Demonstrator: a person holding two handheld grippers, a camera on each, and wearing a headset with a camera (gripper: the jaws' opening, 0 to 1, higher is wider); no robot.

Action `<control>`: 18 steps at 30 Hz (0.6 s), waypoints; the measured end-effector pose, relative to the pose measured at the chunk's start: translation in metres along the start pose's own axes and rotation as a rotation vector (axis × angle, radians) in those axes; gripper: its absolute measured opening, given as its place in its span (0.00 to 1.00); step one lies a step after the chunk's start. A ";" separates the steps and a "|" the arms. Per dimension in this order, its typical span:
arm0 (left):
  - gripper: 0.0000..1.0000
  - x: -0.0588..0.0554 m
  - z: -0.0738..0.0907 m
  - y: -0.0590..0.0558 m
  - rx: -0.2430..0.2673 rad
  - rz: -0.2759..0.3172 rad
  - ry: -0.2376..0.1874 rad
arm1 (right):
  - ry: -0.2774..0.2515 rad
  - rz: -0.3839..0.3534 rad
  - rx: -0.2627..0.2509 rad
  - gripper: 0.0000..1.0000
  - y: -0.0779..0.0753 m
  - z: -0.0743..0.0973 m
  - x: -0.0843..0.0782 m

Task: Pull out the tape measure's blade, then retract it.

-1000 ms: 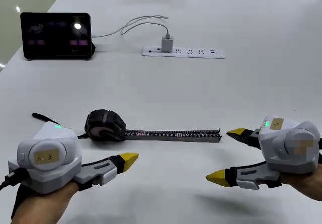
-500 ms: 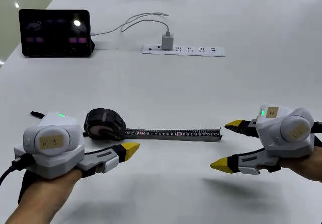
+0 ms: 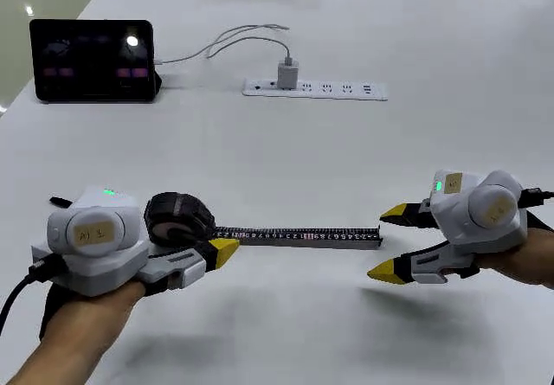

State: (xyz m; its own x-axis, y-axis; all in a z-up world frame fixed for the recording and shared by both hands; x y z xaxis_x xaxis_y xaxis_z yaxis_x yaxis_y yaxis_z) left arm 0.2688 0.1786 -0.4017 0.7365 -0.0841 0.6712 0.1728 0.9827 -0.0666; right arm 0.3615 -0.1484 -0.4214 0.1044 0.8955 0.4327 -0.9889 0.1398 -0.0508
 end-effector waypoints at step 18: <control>0.79 0.005 -0.014 0.011 0.036 0.103 0.058 | 0.075 0.090 0.045 0.30 -0.022 -0.015 0.000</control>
State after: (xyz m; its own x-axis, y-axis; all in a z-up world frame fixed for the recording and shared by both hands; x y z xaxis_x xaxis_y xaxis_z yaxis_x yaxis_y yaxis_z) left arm 0.2840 0.1870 -0.4097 0.7859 0.0092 0.6183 0.0716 0.9918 -0.1058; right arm 0.3851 -0.1457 -0.4337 0.0211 0.9330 0.3593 -0.9982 0.0400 -0.0453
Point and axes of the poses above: the centre of the closed fingertips' face, and the gripper's own axes: z roughly backward along the fingers, y roughly to its left, x roughly out of its top, the point moved 10 cm from there along z, roughly backward along the fingers, and after that the axes turned 15 degrees about y, right-handed, at the moved point
